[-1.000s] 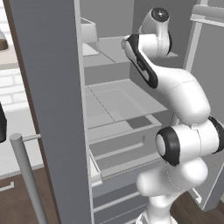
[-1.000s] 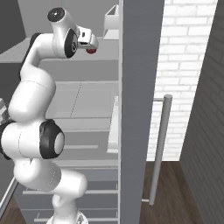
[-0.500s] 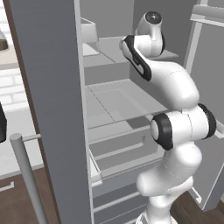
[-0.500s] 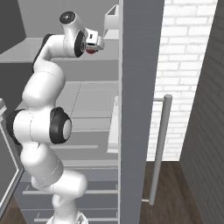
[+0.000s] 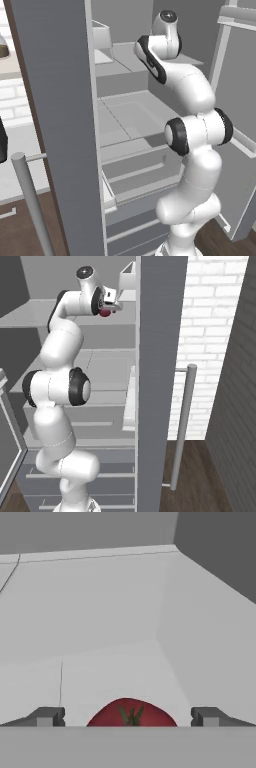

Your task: Place one tomato and one chicken drumstick in each tupperware on the nearby counter, to pack two identical lunches.

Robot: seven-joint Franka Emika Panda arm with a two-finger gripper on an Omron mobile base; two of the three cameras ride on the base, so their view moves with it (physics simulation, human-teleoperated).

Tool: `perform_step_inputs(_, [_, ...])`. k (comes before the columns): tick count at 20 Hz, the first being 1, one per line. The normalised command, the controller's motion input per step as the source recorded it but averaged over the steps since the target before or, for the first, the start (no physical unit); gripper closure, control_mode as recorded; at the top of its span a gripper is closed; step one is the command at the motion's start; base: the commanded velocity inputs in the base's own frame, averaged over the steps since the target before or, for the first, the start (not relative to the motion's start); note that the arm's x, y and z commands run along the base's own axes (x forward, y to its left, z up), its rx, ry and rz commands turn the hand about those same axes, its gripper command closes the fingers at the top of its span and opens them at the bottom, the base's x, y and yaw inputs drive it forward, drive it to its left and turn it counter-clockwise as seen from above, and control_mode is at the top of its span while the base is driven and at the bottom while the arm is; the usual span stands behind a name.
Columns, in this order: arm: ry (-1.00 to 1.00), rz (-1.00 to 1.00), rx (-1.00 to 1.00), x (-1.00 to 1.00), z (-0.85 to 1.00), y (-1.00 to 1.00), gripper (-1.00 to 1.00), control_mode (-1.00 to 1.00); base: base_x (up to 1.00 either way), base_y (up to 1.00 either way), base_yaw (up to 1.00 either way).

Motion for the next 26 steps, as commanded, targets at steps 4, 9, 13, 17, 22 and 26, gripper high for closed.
perform_step_inputs(4, [0.03,0.0,0.0,0.06,-0.32,0.0,1.0,-1.0,0.0,0.0,0.0])
perform_step_inputs(9, [0.0,0.0,0.0,-0.06,-0.59,-0.03,1.0,-1.0,0.0,0.0,0.0])
perform_step_inputs(13, [-0.03,0.0,0.0,0.01,-0.13,-0.01,1.0,-1.0,0.0,0.0,0.0])
perform_step_inputs(17, [-0.63,-0.01,0.0,-0.93,0.0,0.0,1.0,-1.0,0.0,0.0,0.0])
perform_step_inputs(22, [-0.86,-0.01,0.01,-1.0,0.04,0.0,1.0,-1.0,0.0,0.0,0.0])
perform_step_inputs(26, [-0.81,0.0,0.0,-1.0,-0.04,0.01,1.0,-1.0,0.0,0.0,0.0])
